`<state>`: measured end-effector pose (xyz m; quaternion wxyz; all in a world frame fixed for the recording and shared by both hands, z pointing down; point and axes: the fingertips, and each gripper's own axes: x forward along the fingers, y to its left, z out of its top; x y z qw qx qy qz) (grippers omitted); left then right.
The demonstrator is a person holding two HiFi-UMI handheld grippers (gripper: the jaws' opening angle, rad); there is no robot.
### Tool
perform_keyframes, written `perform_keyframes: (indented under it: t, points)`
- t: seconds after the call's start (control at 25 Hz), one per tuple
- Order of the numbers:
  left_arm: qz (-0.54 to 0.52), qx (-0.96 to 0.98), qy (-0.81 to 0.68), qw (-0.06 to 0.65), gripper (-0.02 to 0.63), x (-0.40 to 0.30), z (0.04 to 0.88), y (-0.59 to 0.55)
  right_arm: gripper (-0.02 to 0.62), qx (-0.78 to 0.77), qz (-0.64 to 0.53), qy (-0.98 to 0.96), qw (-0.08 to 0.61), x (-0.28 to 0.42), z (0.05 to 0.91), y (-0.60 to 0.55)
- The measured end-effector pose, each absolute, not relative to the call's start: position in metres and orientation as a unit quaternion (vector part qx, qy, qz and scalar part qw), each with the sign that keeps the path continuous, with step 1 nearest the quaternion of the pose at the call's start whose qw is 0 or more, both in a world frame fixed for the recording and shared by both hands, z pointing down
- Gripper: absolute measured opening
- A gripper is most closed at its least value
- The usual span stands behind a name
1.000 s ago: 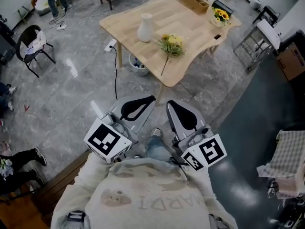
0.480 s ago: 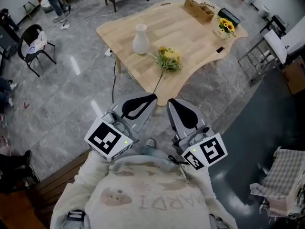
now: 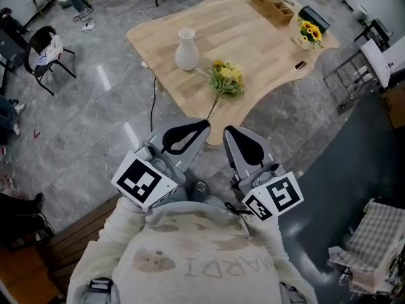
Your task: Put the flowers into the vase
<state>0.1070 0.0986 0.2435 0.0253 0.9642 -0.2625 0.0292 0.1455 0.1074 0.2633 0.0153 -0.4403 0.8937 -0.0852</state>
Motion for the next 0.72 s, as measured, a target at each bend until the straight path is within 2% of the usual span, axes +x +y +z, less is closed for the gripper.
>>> perform_keyframes:
  t: [0.36, 0.72]
  points:
    - [0.022, 0.975, -0.222, 0.012, 0.005, 0.112, 0.243, 0.041, 0.028, -0.476, -0.112, 0.872, -0.002, 0.15, 0.283, 0.05]
    - [0.023, 0.984, -0.176, 0.028, 0.005, 0.107, 0.252, -0.027, 0.032, -0.528, -0.192, 0.825, -0.06, 0.155, 0.348, -0.018]
